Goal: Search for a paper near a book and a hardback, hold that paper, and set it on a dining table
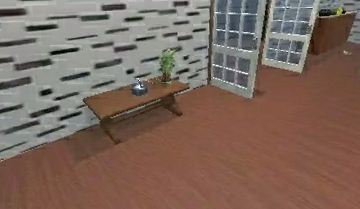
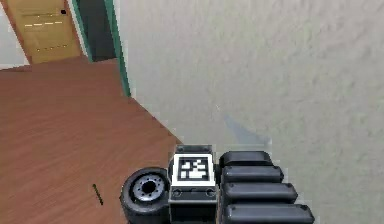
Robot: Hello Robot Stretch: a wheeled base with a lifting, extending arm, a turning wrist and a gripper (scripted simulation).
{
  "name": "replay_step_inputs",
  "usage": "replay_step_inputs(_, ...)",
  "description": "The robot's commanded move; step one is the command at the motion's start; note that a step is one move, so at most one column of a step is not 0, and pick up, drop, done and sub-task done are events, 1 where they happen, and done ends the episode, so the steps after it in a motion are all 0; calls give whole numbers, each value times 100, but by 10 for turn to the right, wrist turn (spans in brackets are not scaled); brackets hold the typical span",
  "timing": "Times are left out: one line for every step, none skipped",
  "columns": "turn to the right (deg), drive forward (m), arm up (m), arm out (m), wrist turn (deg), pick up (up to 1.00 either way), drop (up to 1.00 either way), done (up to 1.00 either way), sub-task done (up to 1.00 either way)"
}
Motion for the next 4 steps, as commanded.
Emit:
replay_step_inputs(450,0,0,0,0,0,0,0,0)
replay_step_inputs(450,0,0,0,0,0,0,0,0)
replay_step_inputs(450,0,0,0,0,0,0,0,0)
replay_step_inputs(90,0,0,0,0,0,0,0,0)
